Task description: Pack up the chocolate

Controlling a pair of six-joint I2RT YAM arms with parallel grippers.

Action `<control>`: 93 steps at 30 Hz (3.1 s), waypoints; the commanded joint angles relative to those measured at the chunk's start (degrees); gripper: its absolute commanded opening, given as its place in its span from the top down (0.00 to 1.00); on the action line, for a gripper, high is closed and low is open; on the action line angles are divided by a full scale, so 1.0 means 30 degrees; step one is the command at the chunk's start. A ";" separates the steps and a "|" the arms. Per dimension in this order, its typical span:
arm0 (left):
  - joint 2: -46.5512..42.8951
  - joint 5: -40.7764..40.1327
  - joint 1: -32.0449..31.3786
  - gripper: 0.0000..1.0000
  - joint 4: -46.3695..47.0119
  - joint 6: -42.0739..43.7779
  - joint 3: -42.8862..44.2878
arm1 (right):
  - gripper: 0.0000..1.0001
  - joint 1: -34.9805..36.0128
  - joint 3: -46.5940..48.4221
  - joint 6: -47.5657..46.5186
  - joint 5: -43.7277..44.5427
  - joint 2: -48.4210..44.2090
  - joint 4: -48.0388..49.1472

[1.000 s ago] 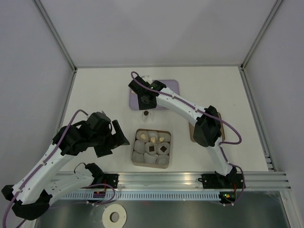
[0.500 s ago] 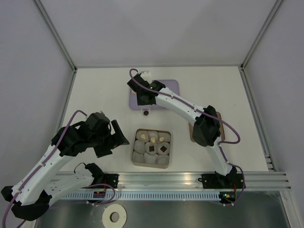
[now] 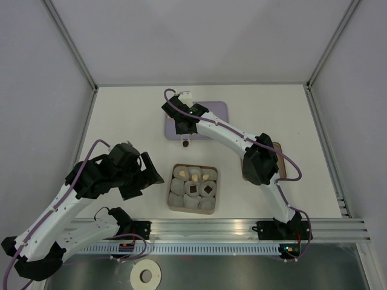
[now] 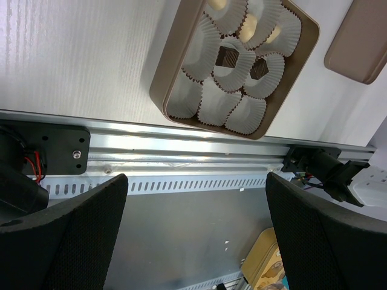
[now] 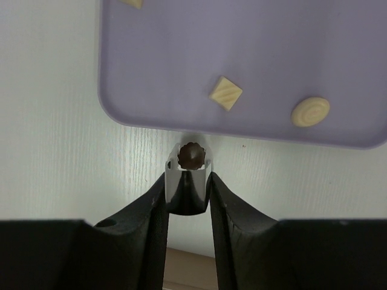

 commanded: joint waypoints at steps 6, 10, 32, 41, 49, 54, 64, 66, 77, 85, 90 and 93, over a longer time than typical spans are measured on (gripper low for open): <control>-0.0214 -0.0119 -0.0041 0.01 -0.3838 -0.0646 0.0366 | 0.70 -0.0078 -0.0454 -0.0561 0.0276 -0.0926 0.1409; -0.0214 -0.0206 -0.0041 0.01 -0.3837 -0.0646 0.0366 | 0.76 -0.0078 -0.0570 -0.0649 0.0276 -0.1950 0.1174; -0.1122 0.0877 -0.0041 0.00 -0.3047 -0.1671 -0.1304 | 0.77 0.7216 -1.0151 0.1313 -0.1688 -1.0919 0.2463; -0.1152 0.0877 -0.0041 0.00 -0.3251 -0.1349 -0.1187 | 0.75 0.7334 -1.0649 0.0580 -0.0574 -0.9833 0.2785; -0.1298 0.0877 -0.0041 0.00 -0.3515 -0.1349 -0.1011 | 0.56 0.7334 -1.0943 0.0757 -0.0370 -0.9599 0.2698; -0.1240 0.0848 -0.0041 0.00 -0.3691 -0.1320 -0.0923 | 0.59 0.7334 -1.0182 0.0582 -0.0106 -0.9365 0.2171; -0.1415 0.0877 -0.0041 0.00 -0.3867 -0.1348 -0.0484 | 0.61 0.4996 -0.8335 0.0758 0.1799 -1.1528 0.1640; -0.1474 0.0877 -0.0041 0.00 -0.3867 -0.1407 -0.0542 | 0.60 0.3444 -0.8306 0.0260 0.2092 -1.1736 0.1935; -0.0361 0.0761 -0.0041 0.00 -0.3604 -0.1378 -0.0103 | 0.61 -0.2037 -0.2277 0.1369 0.5254 -0.5562 0.0005; 0.0078 0.0672 -0.0041 0.00 -0.3223 -0.1466 -0.0191 | 0.60 -0.3358 0.0952 0.3655 0.5491 -0.1631 -0.1080; 0.0137 0.0584 -0.0041 0.00 -0.3135 -0.1495 -0.0337 | 0.60 -0.3564 -0.0393 0.4067 0.5052 -0.1425 -0.0555; 0.0255 0.0584 -0.0041 0.00 -0.3076 -0.1495 -0.0454 | 0.60 -0.3564 -0.1214 0.3807 0.4906 -0.1396 -0.0029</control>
